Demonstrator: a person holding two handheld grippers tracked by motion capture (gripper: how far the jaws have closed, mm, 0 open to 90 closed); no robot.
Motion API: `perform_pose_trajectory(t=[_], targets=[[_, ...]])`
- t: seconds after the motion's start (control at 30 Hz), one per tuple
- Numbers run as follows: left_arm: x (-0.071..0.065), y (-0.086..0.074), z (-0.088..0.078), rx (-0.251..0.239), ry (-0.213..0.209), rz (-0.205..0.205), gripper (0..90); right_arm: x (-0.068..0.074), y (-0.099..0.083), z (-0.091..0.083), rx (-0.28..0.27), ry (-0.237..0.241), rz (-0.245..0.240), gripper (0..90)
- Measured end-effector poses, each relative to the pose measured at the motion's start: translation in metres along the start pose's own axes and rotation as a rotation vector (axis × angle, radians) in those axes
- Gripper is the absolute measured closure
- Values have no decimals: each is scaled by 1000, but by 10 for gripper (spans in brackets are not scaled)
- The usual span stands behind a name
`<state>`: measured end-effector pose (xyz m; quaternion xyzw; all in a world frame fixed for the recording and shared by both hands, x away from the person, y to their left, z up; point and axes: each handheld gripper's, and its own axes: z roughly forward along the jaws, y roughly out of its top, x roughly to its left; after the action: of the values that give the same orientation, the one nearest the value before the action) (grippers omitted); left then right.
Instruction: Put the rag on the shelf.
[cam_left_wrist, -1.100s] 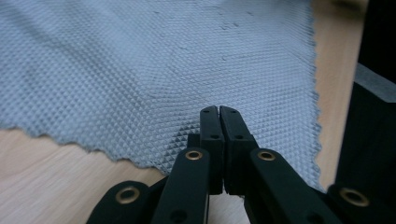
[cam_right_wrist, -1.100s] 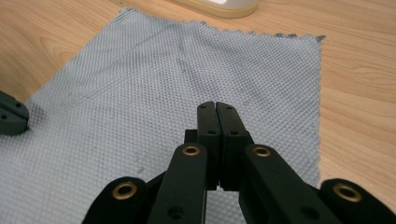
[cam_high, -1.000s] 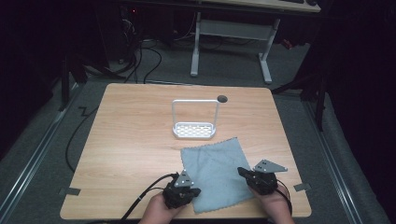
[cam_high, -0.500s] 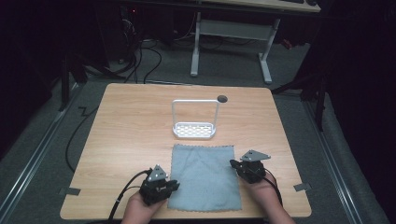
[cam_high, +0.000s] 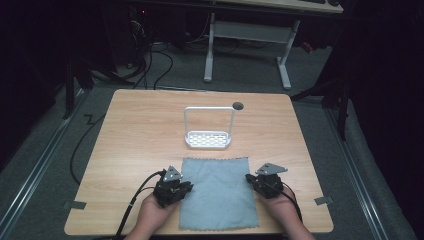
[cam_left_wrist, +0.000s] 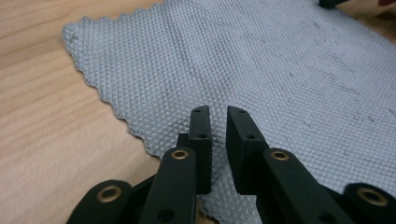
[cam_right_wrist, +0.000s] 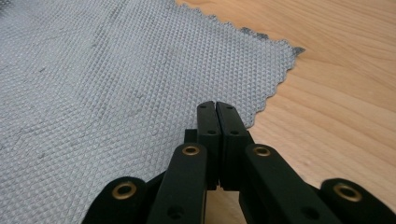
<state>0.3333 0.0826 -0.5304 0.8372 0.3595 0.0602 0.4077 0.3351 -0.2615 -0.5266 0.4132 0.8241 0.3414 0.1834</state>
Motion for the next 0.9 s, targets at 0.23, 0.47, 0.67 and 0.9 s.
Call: perform_pose_trajectory(t=[0.23,0.47,0.67,0.9], targets=[[-1,-16,-20,24,-24,-27,814,19,-2,-2,-1,72,-29,891],[-5,-35,-39,27,-33,-37,809,34,-4,-5,1,125,-61,873],[5,-27,-46,-34,24,-43,680,31,-1,-9,-49,92,-46,810],[38,-6,-30,-88,116,-124,518,17,-5,-12,-71,58,10,673]])
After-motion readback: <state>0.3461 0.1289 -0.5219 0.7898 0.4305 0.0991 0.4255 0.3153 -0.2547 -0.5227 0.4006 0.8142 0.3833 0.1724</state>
